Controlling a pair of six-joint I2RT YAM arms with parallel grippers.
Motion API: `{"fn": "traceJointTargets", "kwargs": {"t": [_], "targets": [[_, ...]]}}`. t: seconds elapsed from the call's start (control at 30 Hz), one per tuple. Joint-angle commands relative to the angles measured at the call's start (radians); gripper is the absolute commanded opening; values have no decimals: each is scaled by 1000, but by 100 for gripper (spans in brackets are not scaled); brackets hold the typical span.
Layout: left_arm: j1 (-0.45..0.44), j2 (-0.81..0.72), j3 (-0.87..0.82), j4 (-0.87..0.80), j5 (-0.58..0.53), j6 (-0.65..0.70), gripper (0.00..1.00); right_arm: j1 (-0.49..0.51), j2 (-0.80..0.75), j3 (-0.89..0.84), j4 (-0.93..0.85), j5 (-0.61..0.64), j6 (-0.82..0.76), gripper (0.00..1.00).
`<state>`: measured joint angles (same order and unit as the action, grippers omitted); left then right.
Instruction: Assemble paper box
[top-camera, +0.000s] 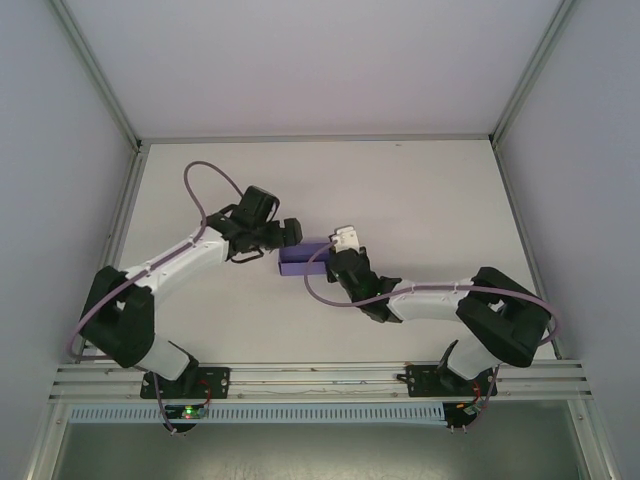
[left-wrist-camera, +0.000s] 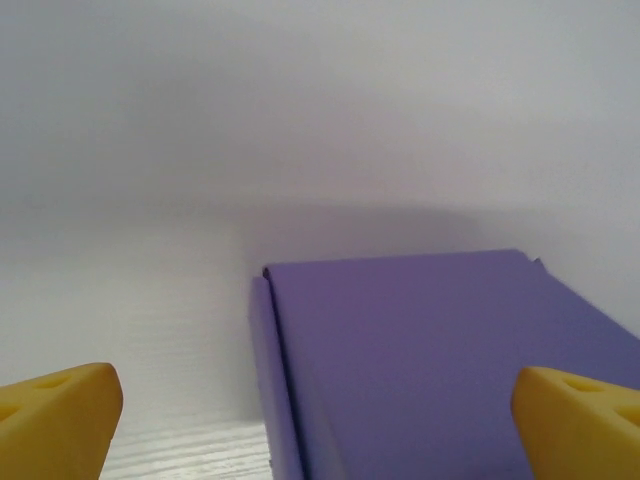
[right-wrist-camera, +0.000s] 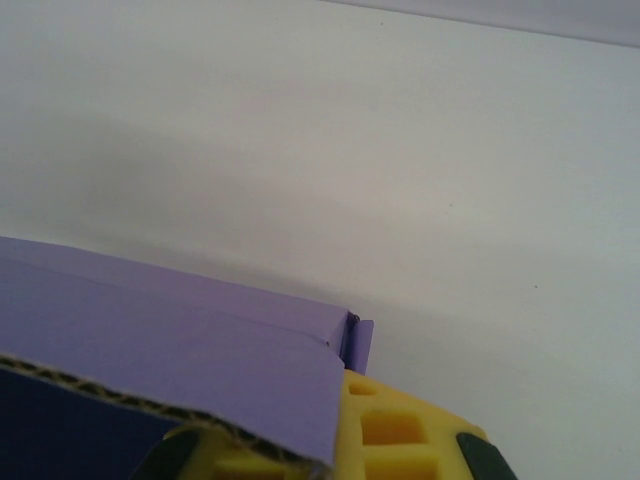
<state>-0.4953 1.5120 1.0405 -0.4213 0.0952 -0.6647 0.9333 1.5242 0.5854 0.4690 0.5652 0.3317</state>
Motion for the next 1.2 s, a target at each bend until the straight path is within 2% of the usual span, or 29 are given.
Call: {"fn": "traceJointTargets", "kwargs": {"t": [0.0, 0.07, 0.2, 0.4, 0.5, 0.6, 0.73, 0.8, 0.93, 1.1, 1.17], "targets": [[3, 27, -53, 66, 87, -67, 97, 26, 31, -11, -42, 19, -31, 8], [3, 33, -78, 88, 101, -71, 88, 39, 33, -8, -58, 22, -25, 10], [3, 21, -127, 126, 95, -80, 83, 60, 24, -1, -120, 12, -8, 15], [3, 22, -189, 168, 70, -81, 77, 81, -61, -23, -231, -25, 30, 31], [4, 33, -217, 199, 51, -74, 77, 82, -108, -67, -259, -34, 40, 42], [15, 42, -246, 256, 59, -64, 77, 81, -150, -89, -323, -39, 55, 48], [51, 60, -280, 367, 134, -52, 76, 65, -197, -107, -376, -38, 61, 62], [68, 71, -293, 416, 164, -47, 70, 42, -219, -109, -383, -60, 62, 70], [88, 92, -315, 492, 226, -13, 63, -32, -260, -112, -351, -147, 66, 98], [141, 114, -371, 642, 357, -25, 57, -158, -313, -91, -311, -357, 61, 99], [177, 135, -396, 714, 424, -49, 51, -218, -319, -75, -309, -464, 86, 98]]}}
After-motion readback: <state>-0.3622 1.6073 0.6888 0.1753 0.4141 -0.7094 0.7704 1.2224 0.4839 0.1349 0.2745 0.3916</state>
